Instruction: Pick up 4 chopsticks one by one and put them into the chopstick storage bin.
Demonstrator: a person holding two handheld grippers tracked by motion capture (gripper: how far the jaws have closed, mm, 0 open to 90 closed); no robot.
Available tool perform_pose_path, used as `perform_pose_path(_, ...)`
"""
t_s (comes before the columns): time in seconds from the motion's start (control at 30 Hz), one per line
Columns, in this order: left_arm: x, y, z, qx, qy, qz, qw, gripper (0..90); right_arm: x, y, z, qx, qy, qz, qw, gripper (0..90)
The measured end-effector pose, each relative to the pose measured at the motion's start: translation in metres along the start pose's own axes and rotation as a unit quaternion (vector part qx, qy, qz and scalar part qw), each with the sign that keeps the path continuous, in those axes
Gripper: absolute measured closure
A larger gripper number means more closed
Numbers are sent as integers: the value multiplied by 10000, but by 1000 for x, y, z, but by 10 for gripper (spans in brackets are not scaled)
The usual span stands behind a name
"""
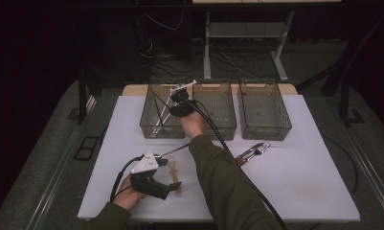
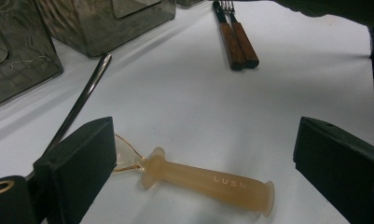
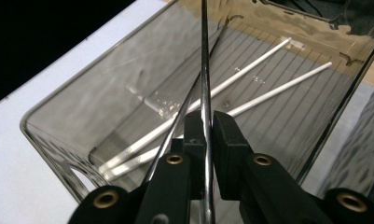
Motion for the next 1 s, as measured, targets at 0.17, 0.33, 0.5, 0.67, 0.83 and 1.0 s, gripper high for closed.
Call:
perform_pose_path(0.17,0,0,0,-15,-15,7,10000,43,-2,5,4,55,143,-134,9998,717)
perform_pose_path(0.33,0,-1,0,-26,-22,8,10000,43,-4,13,4,89,203,-238,9995,600)
perform_pose_path(0.5,0,0,0,-14,8,32,10000,43,-3,23,5,-41,253,-212,9994,532)
perform_pose_path(0.67,1,0,-1,-37,19,22,10000,43,6,36,2,-205,388,-194,9988,476)
perform_pose_path(0.83,1,-1,0,-80,58,45,9999,42,18,54,-6,-384,524,-313,9974,436)
perform_pose_path(1.0,2,-1,1,-117,194,23,9997,38,34,71,-18,-349,414,-523,9972,347)
Point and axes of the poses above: each handheld gripper's, and its own axes: y roughly backward along the jaws, x roughly out of its underside, z roughly to its left, the point moved 1 cm from there along -y, roughly forward along the jaws, and after that the axes turned 4 degrees about z, right-handed, at the moved point
